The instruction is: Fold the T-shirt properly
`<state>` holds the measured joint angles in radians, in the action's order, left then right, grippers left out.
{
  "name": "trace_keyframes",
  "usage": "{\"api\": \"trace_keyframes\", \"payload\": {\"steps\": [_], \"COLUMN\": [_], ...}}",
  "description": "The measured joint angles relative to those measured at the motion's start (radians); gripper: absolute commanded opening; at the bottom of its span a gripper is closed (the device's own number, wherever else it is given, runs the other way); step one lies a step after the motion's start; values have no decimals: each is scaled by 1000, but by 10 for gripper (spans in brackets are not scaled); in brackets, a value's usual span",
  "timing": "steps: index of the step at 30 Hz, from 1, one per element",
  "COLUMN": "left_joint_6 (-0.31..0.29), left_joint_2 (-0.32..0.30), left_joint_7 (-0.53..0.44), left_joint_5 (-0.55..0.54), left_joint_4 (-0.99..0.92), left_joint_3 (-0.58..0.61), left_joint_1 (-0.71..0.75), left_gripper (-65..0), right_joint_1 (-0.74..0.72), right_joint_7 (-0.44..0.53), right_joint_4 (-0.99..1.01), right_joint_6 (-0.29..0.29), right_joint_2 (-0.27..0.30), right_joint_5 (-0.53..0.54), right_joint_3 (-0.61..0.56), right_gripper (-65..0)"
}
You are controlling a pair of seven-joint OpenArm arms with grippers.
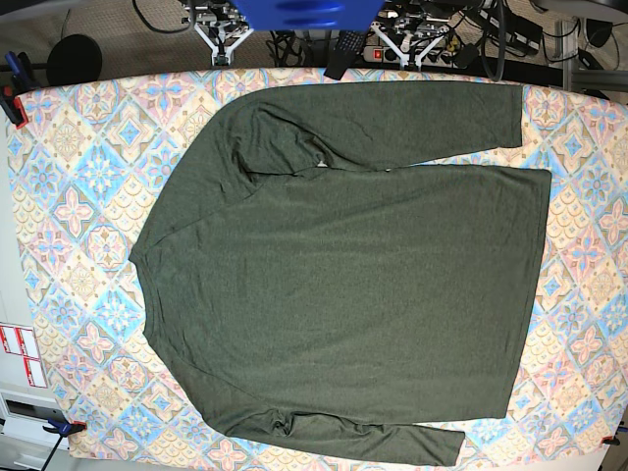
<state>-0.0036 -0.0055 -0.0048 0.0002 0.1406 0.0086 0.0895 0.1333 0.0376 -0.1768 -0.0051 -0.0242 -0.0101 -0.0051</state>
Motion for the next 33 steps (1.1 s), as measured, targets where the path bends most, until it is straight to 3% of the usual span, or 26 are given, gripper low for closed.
{"api": "trace_keyframes", "payload": {"steps": [20,27,33], "left_joint_6": [0,0,-2], "left_joint_2": [-18,-67,-106], "left_joint_7": [0,-3,2], "left_joint_5": [0,0,-3], "left_joint_4": [96,97,145], "left_joint_3": [0,0,0], "left_joint_1": [80,133,175], "left_gripper": [-650,-650,-650], "right_joint_1": [21,105,192], "right_joint_7": [8,4,8], "right_joint_4": [-6,-12,-151], "right_joint_6": [0,-1,0], "right_joint_2": [0,48,80], "right_joint_5": [0,0,0], "right_joint_3": [0,0,0], "right_gripper": [-649,-650,-650]}}
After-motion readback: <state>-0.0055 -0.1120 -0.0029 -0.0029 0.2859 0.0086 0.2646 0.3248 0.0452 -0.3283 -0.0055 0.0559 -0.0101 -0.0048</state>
